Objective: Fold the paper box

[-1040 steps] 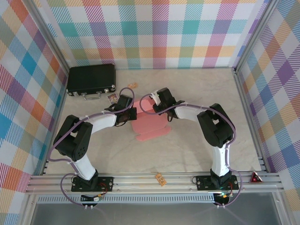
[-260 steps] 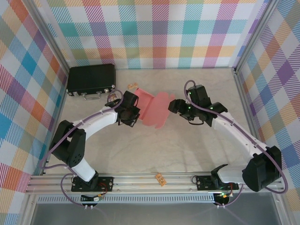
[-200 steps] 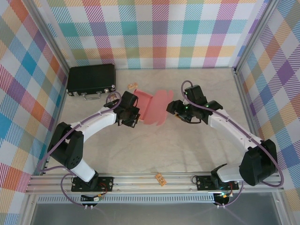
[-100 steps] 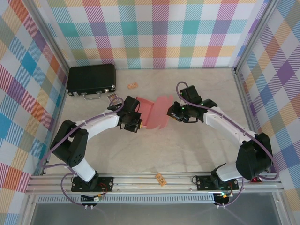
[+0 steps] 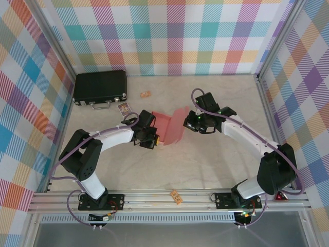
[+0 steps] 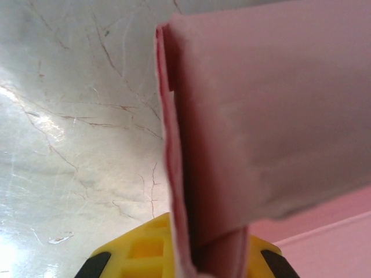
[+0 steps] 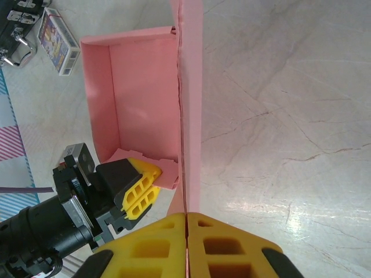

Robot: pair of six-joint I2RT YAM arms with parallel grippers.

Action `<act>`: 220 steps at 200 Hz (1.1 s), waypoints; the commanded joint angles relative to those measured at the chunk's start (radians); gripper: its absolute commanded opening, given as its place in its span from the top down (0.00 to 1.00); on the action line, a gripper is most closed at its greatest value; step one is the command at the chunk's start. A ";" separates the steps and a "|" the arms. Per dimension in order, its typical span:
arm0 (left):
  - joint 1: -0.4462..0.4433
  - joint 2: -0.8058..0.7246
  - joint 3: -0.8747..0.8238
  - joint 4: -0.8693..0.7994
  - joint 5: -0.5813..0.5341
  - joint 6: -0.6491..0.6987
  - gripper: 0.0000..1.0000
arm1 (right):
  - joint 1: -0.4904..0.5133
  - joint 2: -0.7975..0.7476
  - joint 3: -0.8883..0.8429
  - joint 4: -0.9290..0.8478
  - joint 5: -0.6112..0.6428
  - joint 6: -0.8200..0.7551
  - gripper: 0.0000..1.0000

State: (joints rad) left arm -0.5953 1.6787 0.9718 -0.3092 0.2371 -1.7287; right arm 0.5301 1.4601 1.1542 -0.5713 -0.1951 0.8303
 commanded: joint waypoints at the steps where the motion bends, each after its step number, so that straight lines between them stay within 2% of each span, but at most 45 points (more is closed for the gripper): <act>1: -0.009 0.015 -0.013 0.014 0.030 -0.020 1.00 | 0.005 0.022 0.030 -0.042 0.006 -0.012 0.93; 22: -0.009 0.025 -0.016 0.021 0.040 -0.020 1.00 | 0.006 0.030 0.040 -0.057 0.012 -0.018 0.97; 44: -0.009 0.031 -0.022 0.022 0.050 -0.022 0.92 | 0.008 0.027 0.051 -0.073 0.031 -0.026 1.00; 67: -0.009 0.035 -0.024 0.070 0.047 -0.014 0.77 | 0.010 0.022 0.065 -0.098 0.054 -0.034 1.00; 88: -0.009 0.048 -0.002 0.060 0.051 0.019 0.59 | 0.010 0.019 0.076 -0.116 0.068 -0.041 1.00; 121: -0.011 0.062 0.044 0.039 0.044 0.091 0.40 | 0.010 0.019 0.091 -0.134 0.089 -0.053 1.00; 158: -0.011 0.031 0.085 -0.068 -0.032 0.191 0.16 | 0.010 0.030 0.118 -0.161 0.116 -0.076 1.00; 175: -0.011 0.005 0.085 -0.066 -0.064 0.224 0.10 | 0.009 0.044 0.146 -0.182 0.128 -0.092 1.00; 203: -0.010 -0.040 0.097 -0.109 -0.150 0.306 0.06 | 0.009 0.070 0.197 -0.223 0.159 -0.128 1.00; 220: -0.011 -0.064 0.139 -0.185 -0.254 0.436 0.03 | 0.005 0.089 0.228 -0.243 0.163 -0.156 1.00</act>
State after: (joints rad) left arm -0.5953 1.6756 1.0481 -0.3740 0.1322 -1.4651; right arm 0.5316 1.5253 1.3235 -0.7544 -0.0616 0.7353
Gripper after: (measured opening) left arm 0.950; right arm 0.061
